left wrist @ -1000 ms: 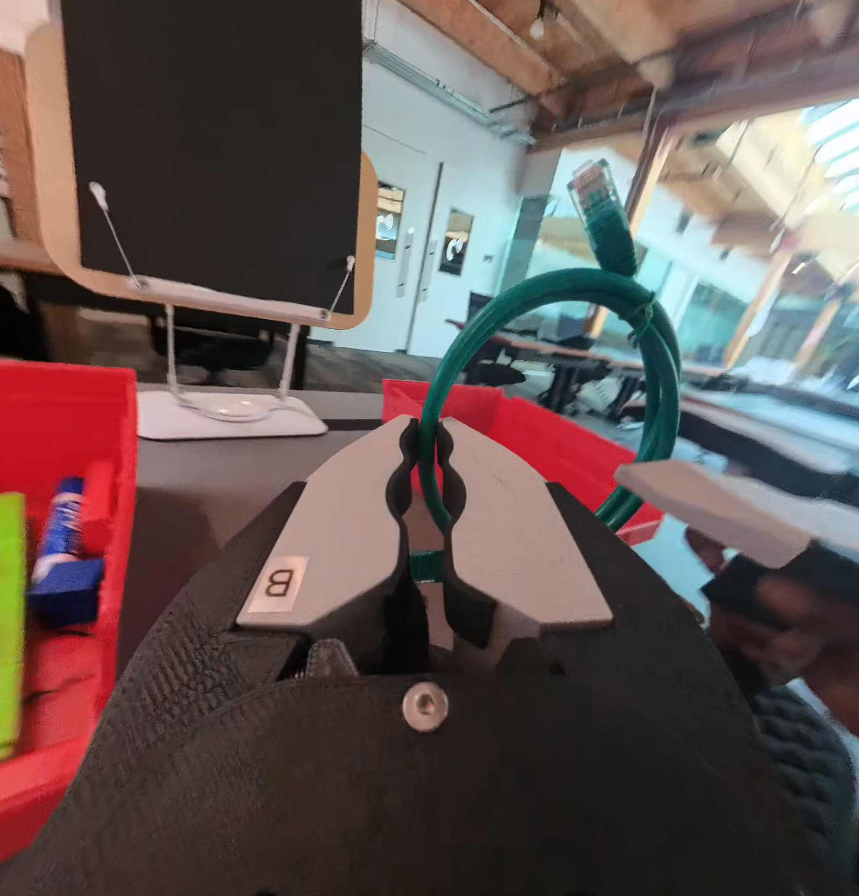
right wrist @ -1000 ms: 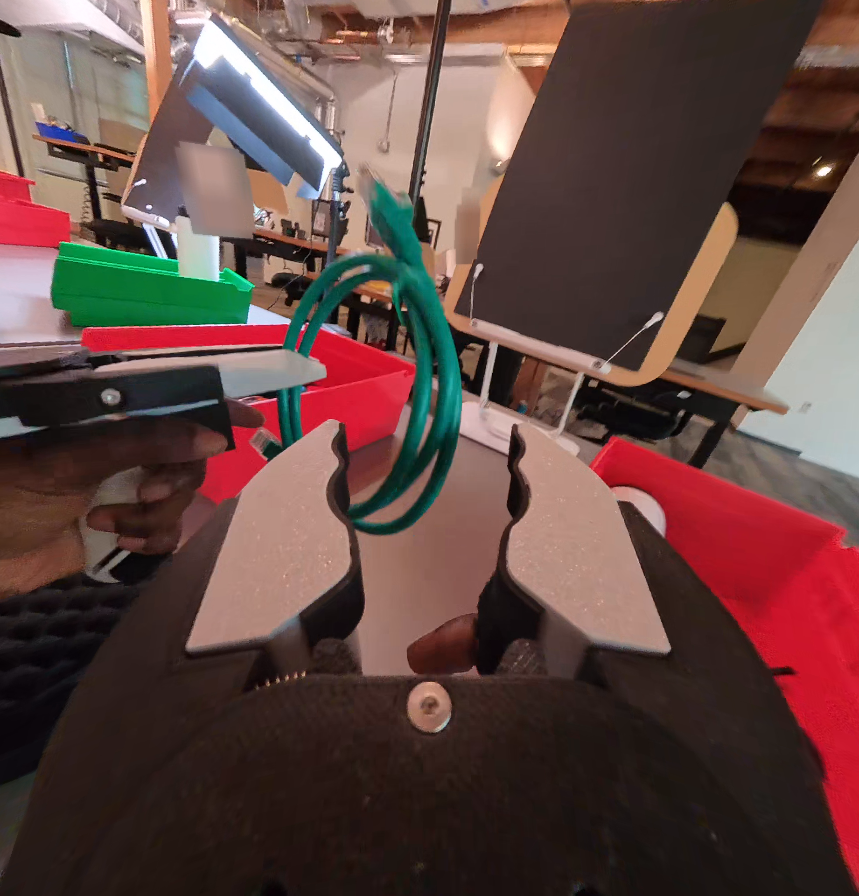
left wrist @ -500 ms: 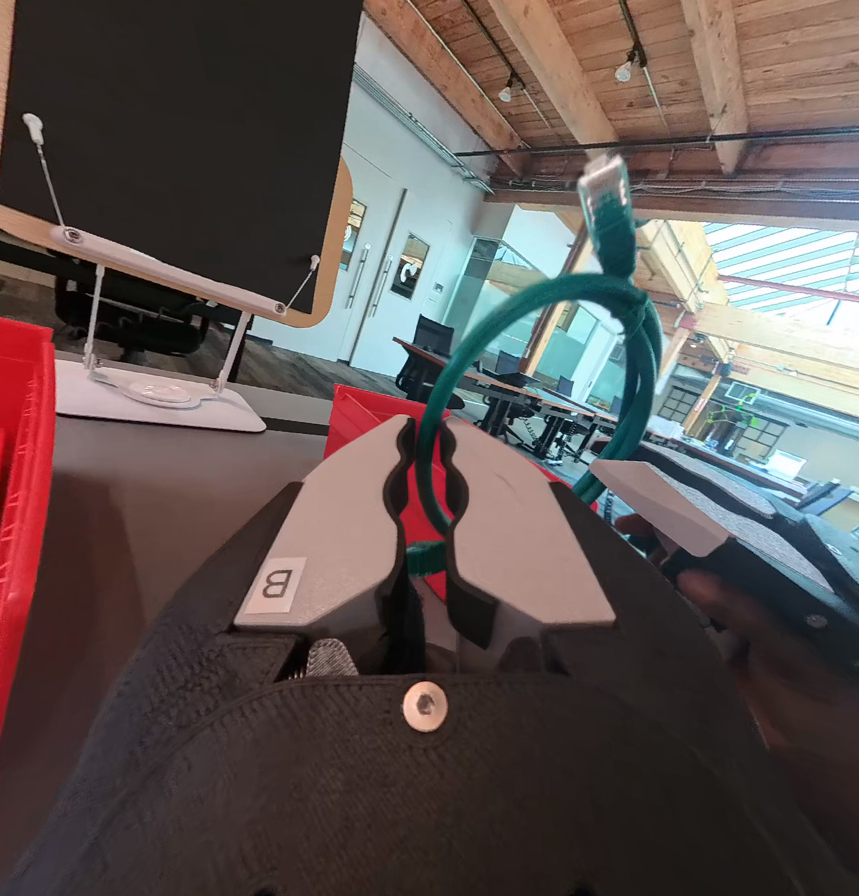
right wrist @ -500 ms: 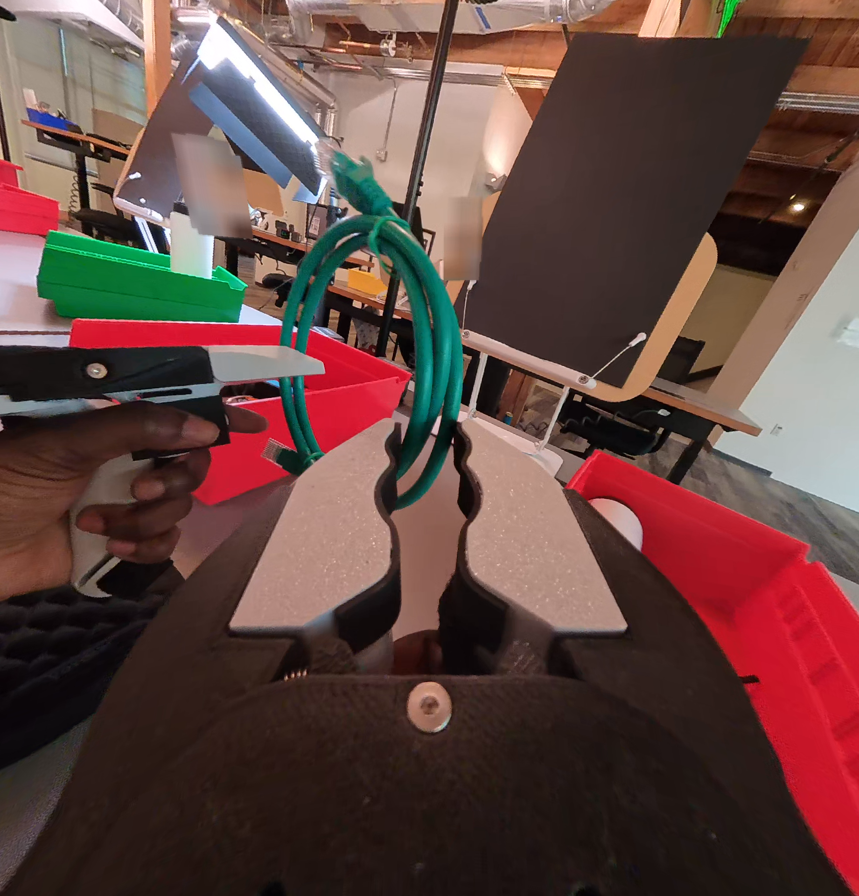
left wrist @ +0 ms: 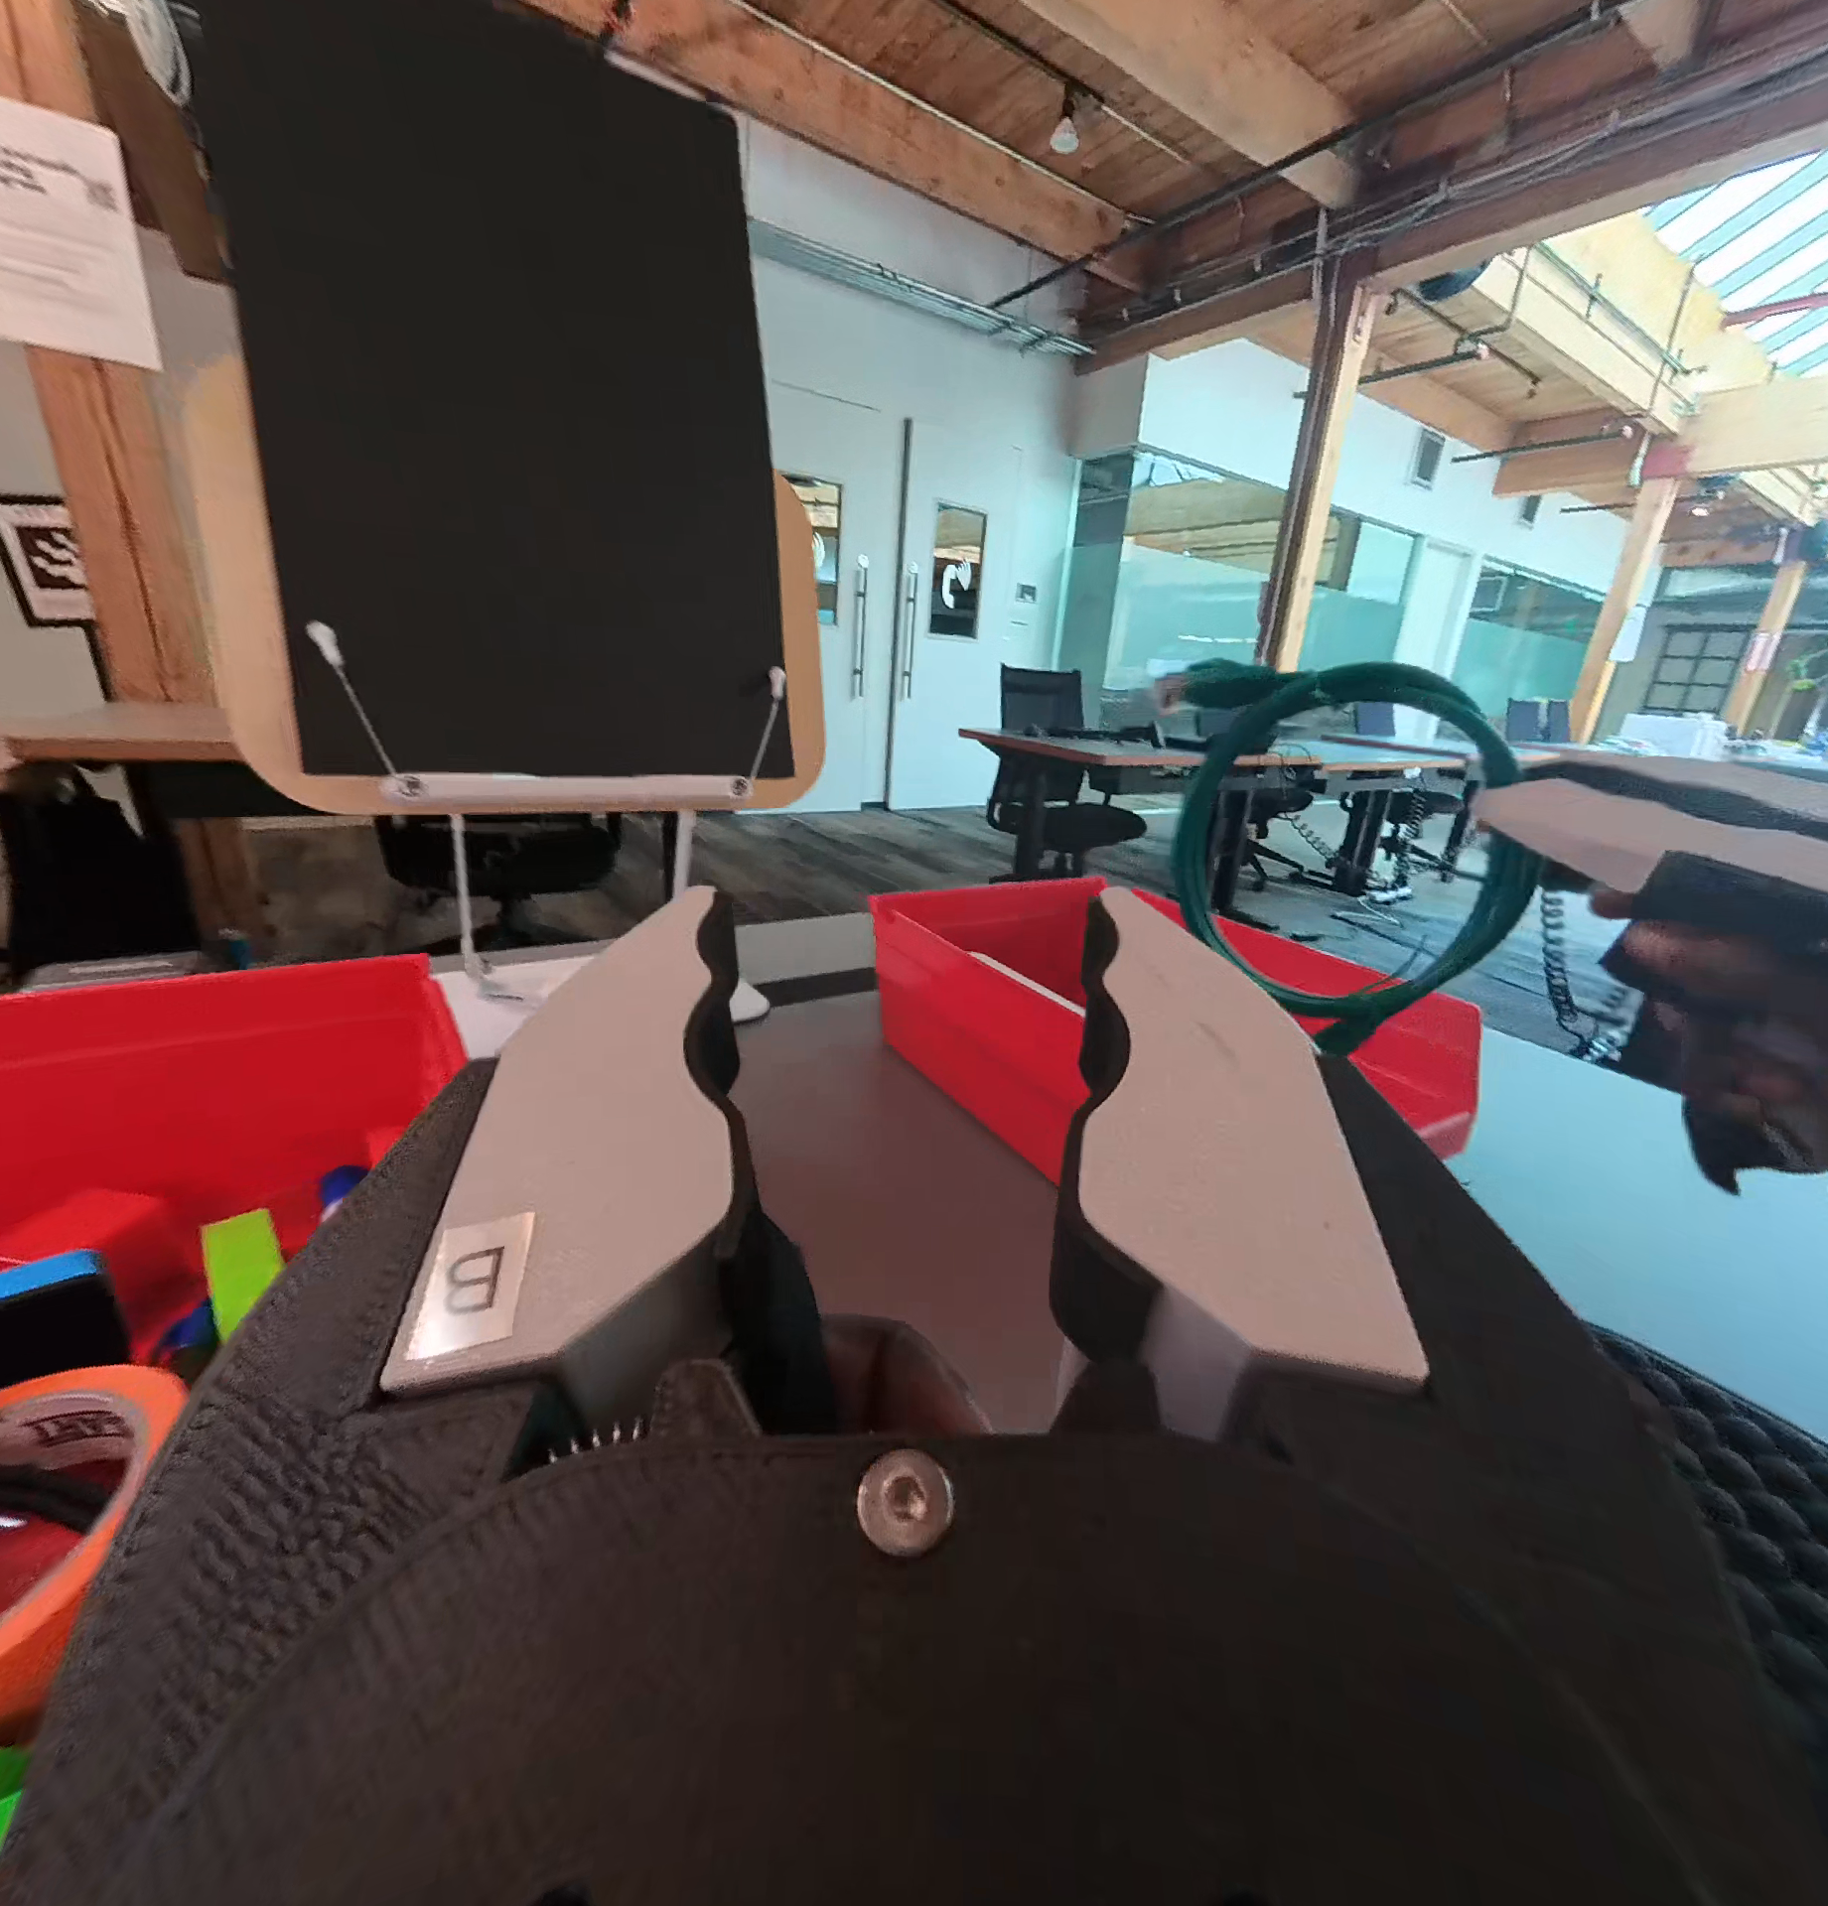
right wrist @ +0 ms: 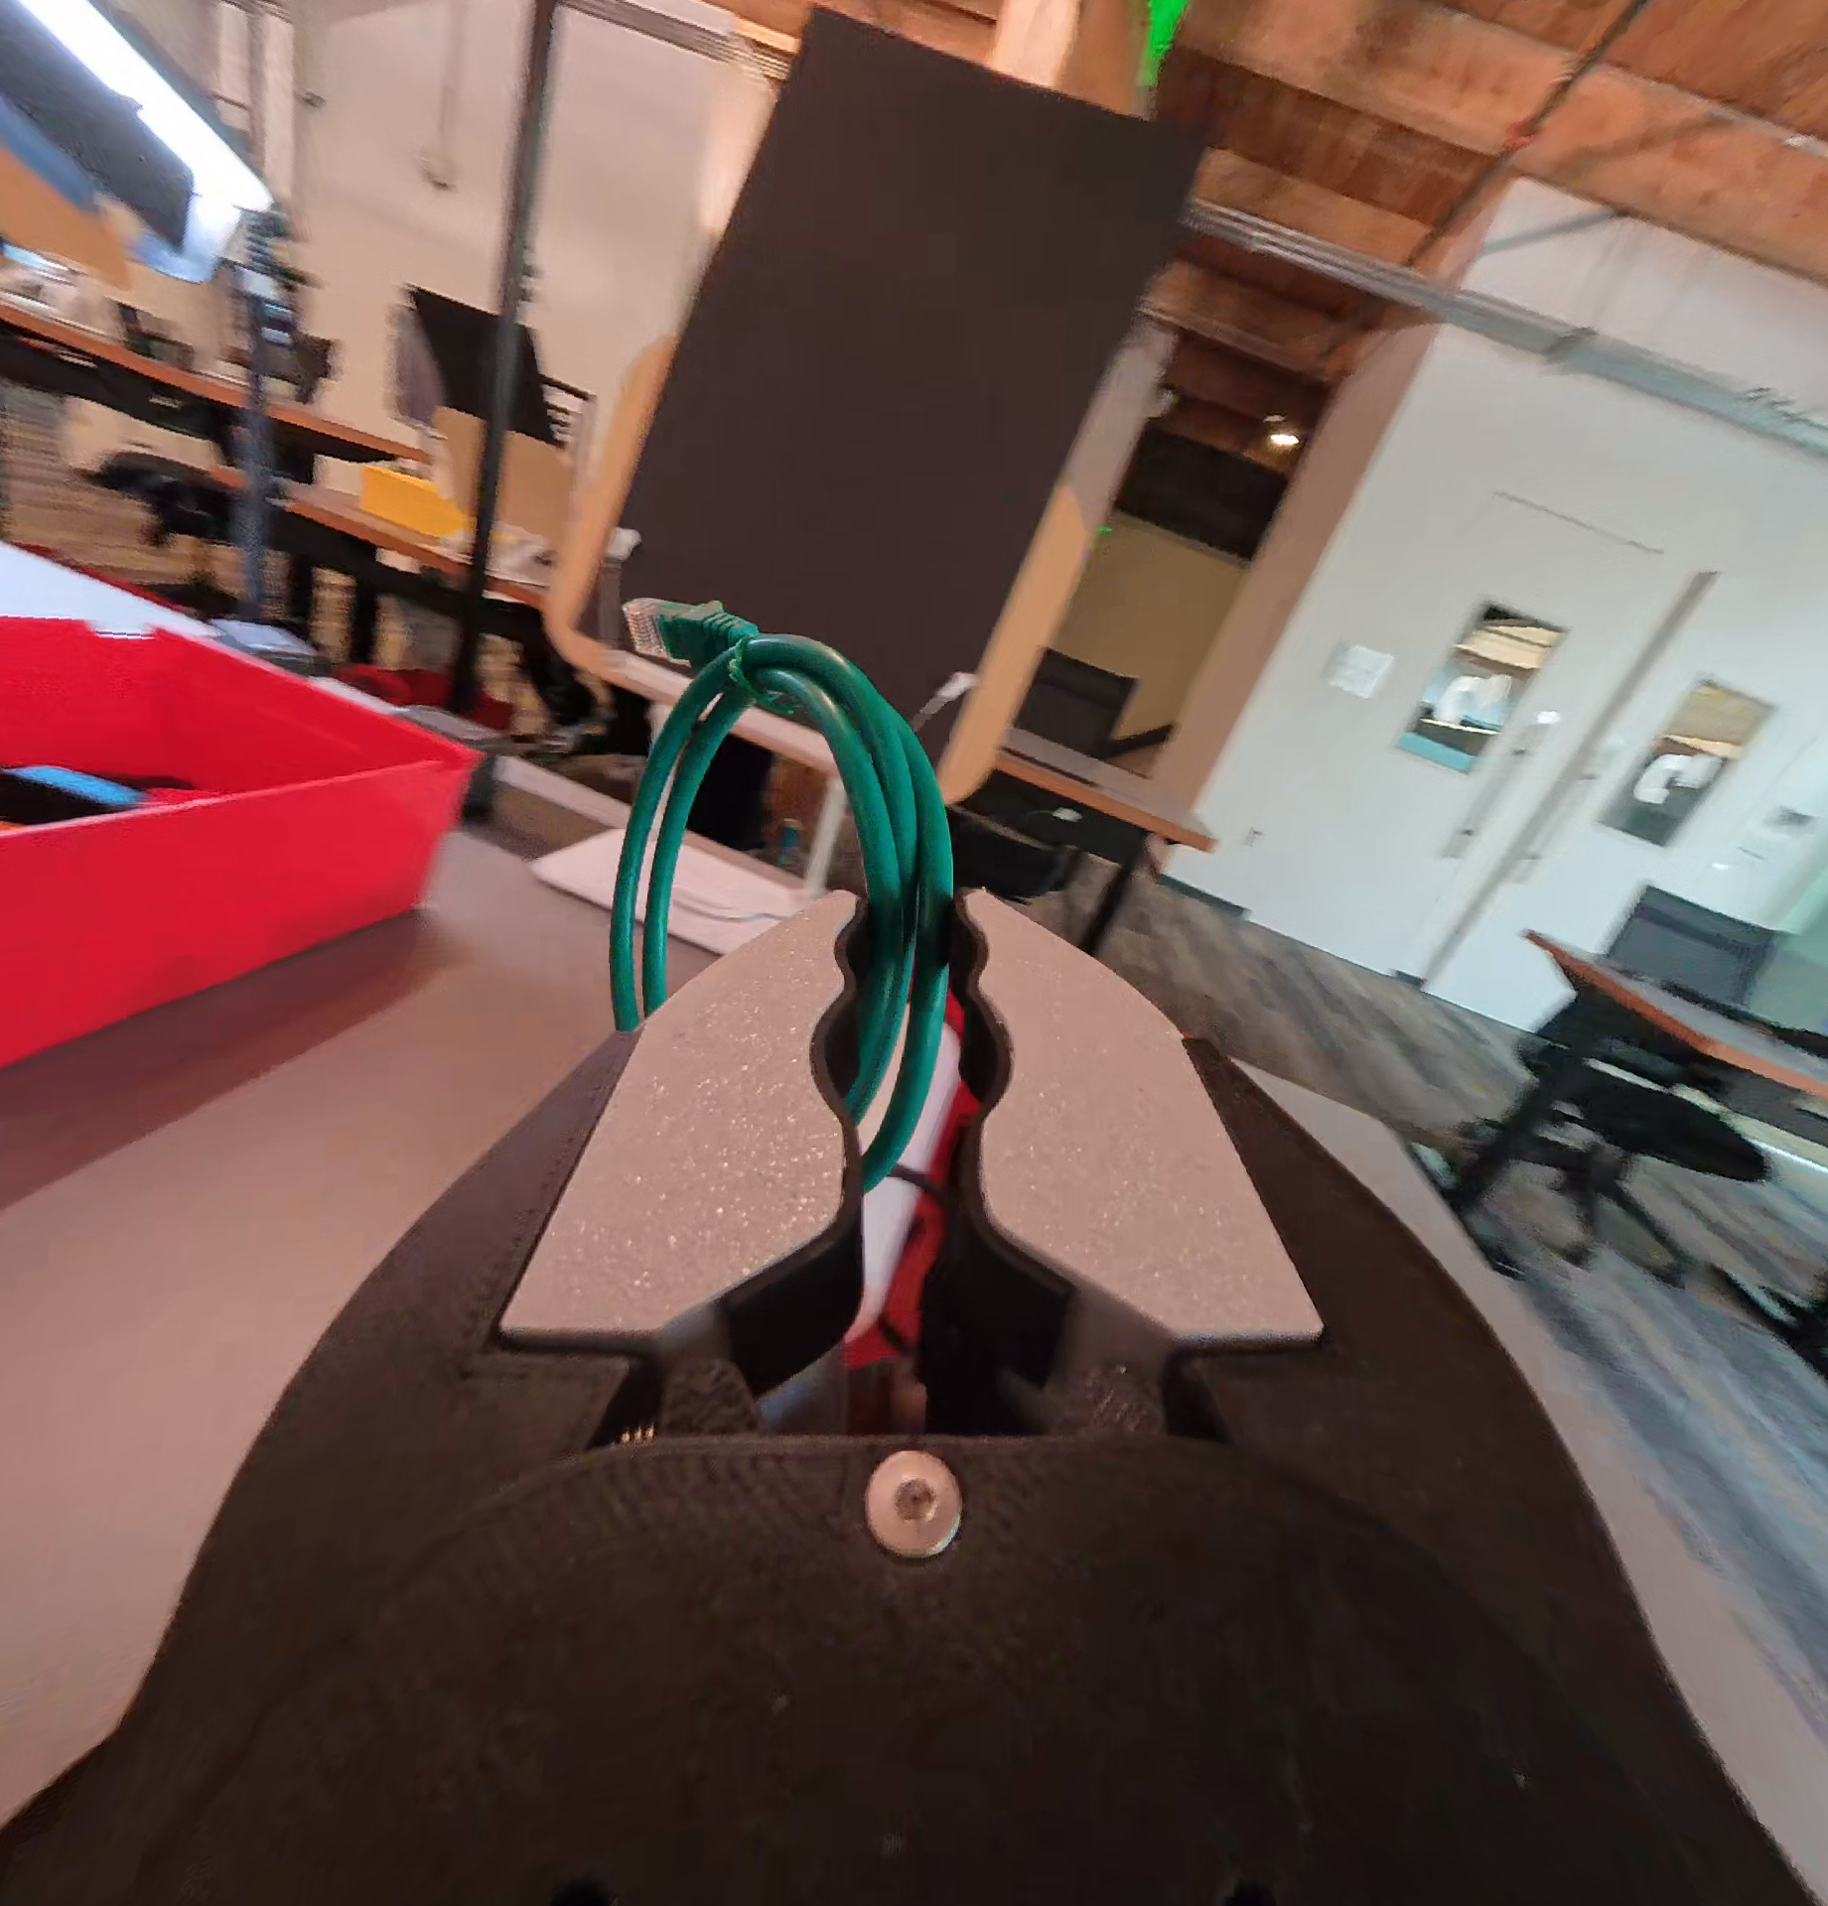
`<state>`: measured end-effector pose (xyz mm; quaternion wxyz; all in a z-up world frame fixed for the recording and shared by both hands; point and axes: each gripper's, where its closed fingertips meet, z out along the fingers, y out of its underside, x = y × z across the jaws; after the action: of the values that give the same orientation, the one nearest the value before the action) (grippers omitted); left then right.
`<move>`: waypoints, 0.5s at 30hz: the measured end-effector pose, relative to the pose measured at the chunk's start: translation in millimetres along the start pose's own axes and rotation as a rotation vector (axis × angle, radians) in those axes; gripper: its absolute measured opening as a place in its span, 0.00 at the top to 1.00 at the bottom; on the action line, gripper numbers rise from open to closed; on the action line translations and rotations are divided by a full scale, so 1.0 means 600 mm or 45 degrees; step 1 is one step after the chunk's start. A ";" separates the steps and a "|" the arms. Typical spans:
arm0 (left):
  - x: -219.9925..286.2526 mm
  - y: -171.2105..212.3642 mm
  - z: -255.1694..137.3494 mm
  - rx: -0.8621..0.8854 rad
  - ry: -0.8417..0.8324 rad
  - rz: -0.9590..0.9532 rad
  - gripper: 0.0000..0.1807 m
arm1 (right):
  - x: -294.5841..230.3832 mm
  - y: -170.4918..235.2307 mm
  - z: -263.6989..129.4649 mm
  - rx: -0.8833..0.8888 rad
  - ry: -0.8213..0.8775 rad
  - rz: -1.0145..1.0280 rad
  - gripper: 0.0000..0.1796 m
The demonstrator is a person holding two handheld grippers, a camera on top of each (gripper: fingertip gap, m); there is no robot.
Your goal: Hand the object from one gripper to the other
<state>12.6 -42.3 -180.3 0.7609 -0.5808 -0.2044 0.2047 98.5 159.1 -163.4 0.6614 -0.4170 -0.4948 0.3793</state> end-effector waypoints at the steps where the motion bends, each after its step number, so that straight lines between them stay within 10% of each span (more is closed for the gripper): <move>1: -0.008 -0.007 -0.004 0.012 -0.017 0.004 0.64 | 0.024 0.003 0.003 -0.014 0.065 -0.019 0.92; 15: -0.074 -0.054 -0.040 0.092 -0.171 0.110 0.63 | 0.135 0.195 0.086 -0.664 0.402 -0.508 0.91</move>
<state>-8.6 -94.0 -157.9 0.7563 -0.5463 -0.2224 0.2832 56.1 284.9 -236.3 0.6620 -0.5204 -0.5383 0.0348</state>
